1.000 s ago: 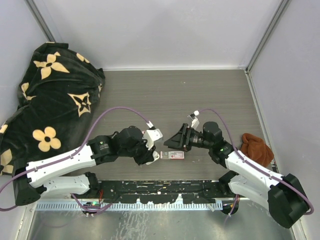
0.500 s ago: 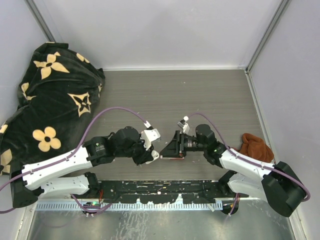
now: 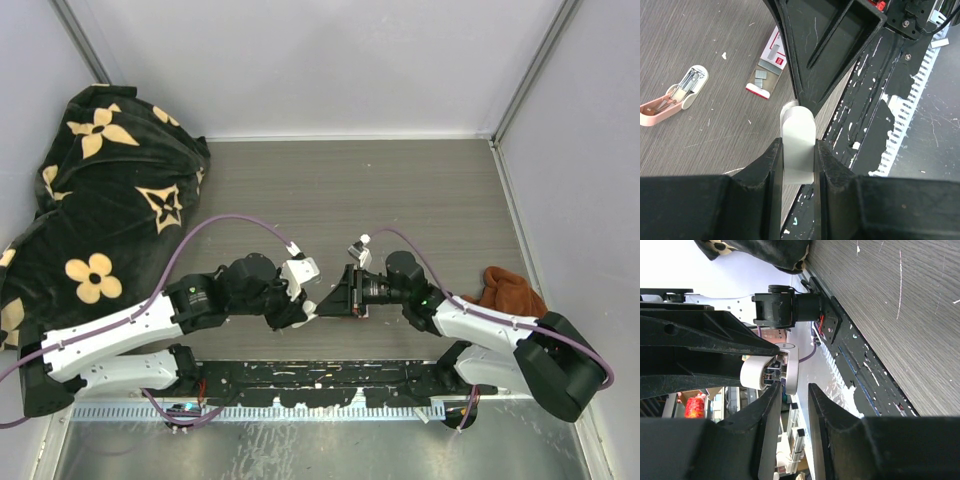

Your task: Load the staples into the stapler

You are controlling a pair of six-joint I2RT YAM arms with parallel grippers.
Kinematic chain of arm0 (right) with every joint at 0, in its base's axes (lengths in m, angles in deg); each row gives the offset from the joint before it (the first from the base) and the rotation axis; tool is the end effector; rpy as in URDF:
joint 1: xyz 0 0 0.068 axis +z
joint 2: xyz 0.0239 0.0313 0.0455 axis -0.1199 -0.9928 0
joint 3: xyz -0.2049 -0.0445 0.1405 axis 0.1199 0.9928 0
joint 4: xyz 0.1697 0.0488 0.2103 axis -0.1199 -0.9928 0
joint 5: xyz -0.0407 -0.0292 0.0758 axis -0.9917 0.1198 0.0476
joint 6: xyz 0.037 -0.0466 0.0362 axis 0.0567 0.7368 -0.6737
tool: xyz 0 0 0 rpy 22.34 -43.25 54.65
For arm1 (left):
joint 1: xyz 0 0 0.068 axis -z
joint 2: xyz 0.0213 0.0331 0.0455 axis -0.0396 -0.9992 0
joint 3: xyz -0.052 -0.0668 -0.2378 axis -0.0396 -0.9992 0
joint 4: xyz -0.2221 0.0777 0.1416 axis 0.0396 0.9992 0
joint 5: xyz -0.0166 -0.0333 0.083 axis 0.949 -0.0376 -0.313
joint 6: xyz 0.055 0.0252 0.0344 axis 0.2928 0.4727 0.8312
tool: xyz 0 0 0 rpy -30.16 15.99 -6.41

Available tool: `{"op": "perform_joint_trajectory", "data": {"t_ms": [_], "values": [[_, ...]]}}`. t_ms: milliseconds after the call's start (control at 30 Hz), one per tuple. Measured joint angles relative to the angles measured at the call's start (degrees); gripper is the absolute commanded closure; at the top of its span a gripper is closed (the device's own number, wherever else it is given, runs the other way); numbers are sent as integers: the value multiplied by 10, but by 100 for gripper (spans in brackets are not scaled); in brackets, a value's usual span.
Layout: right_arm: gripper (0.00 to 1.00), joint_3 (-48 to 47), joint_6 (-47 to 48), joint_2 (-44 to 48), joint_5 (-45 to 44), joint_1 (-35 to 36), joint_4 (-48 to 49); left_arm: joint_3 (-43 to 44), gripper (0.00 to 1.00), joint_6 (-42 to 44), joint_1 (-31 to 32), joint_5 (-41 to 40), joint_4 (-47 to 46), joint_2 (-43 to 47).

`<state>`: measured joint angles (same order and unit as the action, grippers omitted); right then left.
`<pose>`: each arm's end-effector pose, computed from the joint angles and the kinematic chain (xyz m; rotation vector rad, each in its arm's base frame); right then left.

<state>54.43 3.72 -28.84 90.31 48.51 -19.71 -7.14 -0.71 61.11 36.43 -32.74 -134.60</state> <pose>0.1638 0.1971 0.1639 -0.1340 2.3024 1.8673 0.1069 -0.2297 0.2650 1.2001 2.0038 -0.7790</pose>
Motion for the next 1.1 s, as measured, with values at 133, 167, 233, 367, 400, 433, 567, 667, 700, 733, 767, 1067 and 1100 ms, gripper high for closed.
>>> {"op": "perform_joint_trajectory", "data": {"t_ms": [133, 167, 233, 367, 400, 433, 567, 667, 700, 733, 767, 1067, 1100], "values": [[68, 12, -9, -2, -3, 0, 17, -1, 100, 0, 0, 2, 0, 2], [68, 15, -12, -2, -4, 0, 20, -1, 100, 0, 0, 3, 0, 2], [69, 18, -15, -2, -7, 1, 27, -2, 100, 0, 0, 3, 0, 3], [71, 26, -28, -5, -11, 3, 47, -9, 100, -1, 0, 8, -5, 9], [71, 27, -31, -7, -11, 3, 53, -10, 100, -1, 0, 8, -5, 11], [71, 28, -35, -7, -10, 3, 59, -11, 100, -1, 0, 9, -7, 13], [74, 28, -44, -7, -8, 5, 76, -12, 100, 0, 0, 8, -9, 20], [82, 28, -44, -7, -6, 11, 79, -12, 100, 0, 0, 9, -9, 21], [87, 27, -44, -8, -6, 13, 80, -12, 100, 0, 0, 9, -9, 21], [91, 26, -44, -9, -6, 15, 81, -12, 100, 0, 0, 10, -7, 20], [95, 26, -44, -10, -6, 16, 81, -12, 100, 0, 0, 11, -7, 19], [99, 35, -41, 2, -40, 19, 61, -12, 60, 16, 0, 9, -9, -2], [99, 37, -39, 6, -49, 21, 60, -11, 49, 17, 0, 6, -10, -3]]}}
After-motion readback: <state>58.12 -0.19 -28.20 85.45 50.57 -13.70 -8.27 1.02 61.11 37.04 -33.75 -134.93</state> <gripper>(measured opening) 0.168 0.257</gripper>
